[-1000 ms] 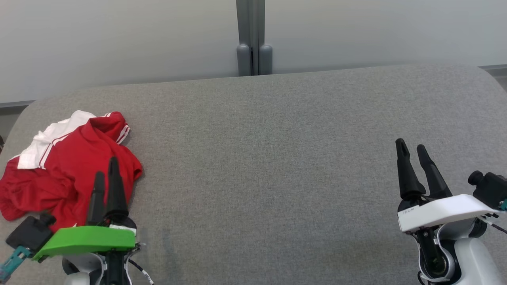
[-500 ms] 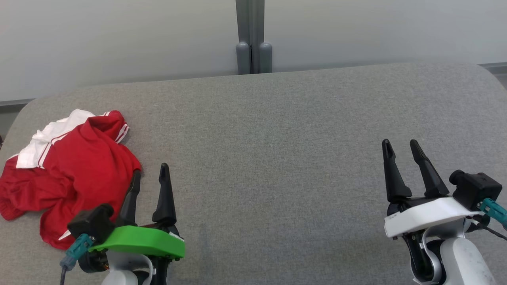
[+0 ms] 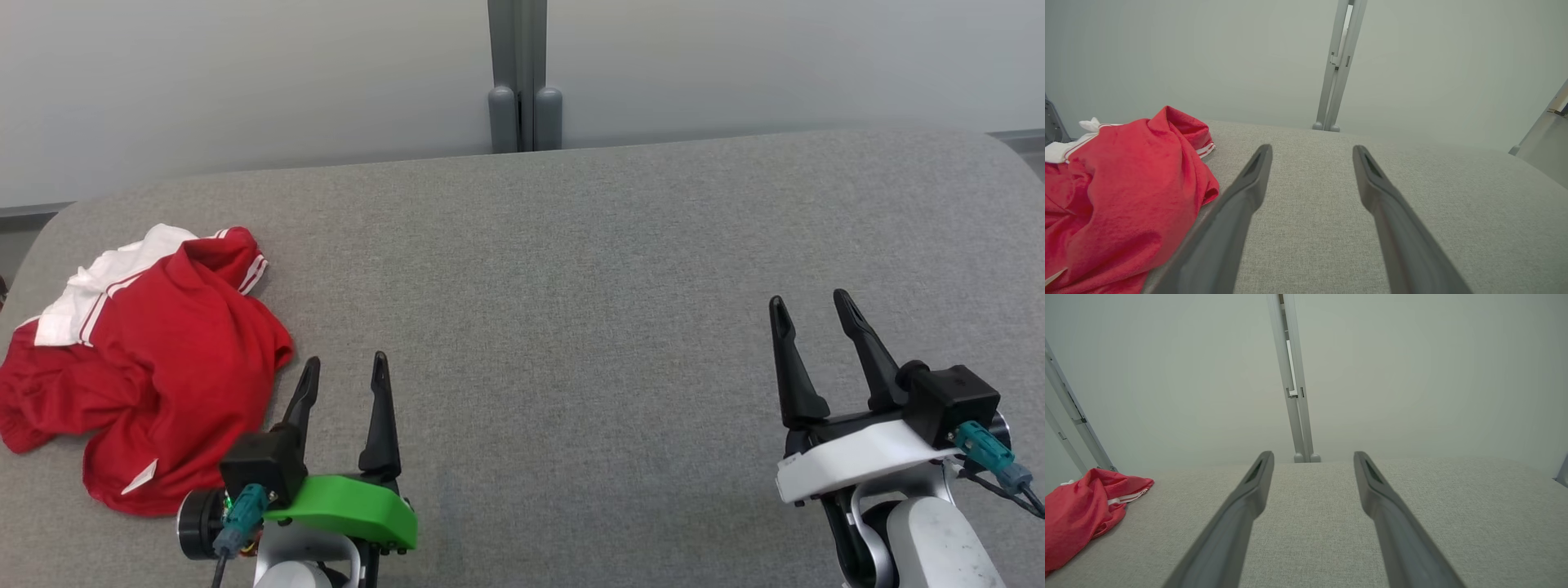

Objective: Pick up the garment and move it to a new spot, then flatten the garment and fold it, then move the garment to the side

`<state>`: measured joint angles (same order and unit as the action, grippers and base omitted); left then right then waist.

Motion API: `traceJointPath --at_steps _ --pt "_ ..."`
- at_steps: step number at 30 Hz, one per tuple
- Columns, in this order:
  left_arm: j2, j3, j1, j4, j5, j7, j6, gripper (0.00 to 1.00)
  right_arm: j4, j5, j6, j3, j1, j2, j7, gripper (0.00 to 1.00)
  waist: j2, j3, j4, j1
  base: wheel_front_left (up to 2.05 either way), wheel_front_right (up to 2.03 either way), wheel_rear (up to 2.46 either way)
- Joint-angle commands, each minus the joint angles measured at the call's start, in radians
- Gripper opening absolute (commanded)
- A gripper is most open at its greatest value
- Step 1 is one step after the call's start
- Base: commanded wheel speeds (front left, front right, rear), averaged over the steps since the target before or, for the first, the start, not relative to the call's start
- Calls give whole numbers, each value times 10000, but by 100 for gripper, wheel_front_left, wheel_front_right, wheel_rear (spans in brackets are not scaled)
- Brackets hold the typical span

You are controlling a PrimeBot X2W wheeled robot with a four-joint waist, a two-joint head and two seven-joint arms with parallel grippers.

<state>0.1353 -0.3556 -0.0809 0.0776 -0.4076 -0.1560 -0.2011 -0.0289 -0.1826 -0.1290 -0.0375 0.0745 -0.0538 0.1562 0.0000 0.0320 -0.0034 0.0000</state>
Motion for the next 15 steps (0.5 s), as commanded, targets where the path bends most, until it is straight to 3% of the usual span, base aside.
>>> traceJointPath --at_steps 1,7,15 --pt "130 -130 -246 -41 285 -113 -143 100 125 191 -24 -67 31 -16 109 100 0 7 -2 0 0 0 0" --pt "31 -173 -182 6 208 -251 -228 100 248 541 -25 -35 9 12 256 100 0 49 10 0 0 0 0" --pt "-468 563 121 -22 256 -433 298 100 385 619 -25 88 -86 36 436 100 0 101 47 0 0 0 0"
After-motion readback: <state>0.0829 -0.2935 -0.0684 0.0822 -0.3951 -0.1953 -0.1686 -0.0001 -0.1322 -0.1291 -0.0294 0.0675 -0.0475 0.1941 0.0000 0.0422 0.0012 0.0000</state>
